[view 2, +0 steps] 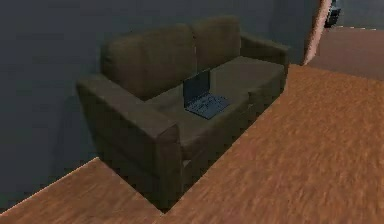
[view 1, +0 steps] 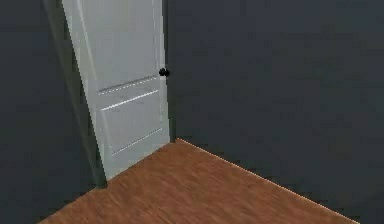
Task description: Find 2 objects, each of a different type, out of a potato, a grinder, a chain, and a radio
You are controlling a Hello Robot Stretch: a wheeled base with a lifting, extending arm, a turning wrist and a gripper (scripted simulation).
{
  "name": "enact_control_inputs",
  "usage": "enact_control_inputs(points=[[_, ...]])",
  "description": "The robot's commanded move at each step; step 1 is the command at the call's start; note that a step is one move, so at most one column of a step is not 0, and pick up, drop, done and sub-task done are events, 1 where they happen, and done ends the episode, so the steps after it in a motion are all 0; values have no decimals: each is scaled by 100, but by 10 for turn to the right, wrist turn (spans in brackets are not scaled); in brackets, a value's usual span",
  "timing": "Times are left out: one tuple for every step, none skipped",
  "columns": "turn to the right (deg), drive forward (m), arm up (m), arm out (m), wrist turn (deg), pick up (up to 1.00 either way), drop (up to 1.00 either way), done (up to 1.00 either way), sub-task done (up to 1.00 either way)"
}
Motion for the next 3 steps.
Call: enact_control_inputs(points=[[-450,0,0,0,0,0,0,0,0],[-240,0,0,0,0,0,0,0,0],[0,50,0,0,0,0,0,0,0]])
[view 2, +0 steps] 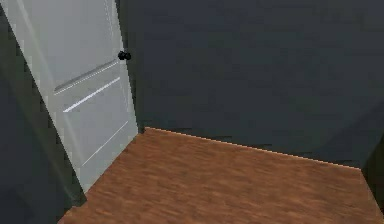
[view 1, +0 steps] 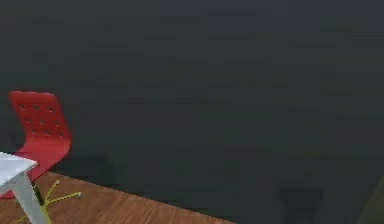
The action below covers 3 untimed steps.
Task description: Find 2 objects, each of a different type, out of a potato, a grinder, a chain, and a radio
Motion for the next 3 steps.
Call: enact_control_inputs(points=[[-270,0,0,0,0,0,0,0,0],[0,25,0,0,0,0,0,0,0],[-420,0,0,0,0,0,0,0,0]])
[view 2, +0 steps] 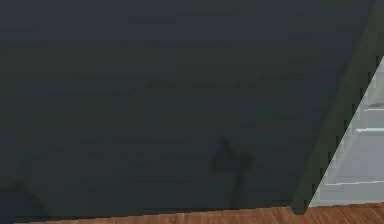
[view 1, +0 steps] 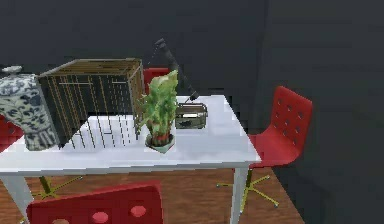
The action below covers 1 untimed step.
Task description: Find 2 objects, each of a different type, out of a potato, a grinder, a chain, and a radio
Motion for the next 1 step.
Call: enact_control_inputs(points=[[0,0,0,0,0,0,0,100,0]])
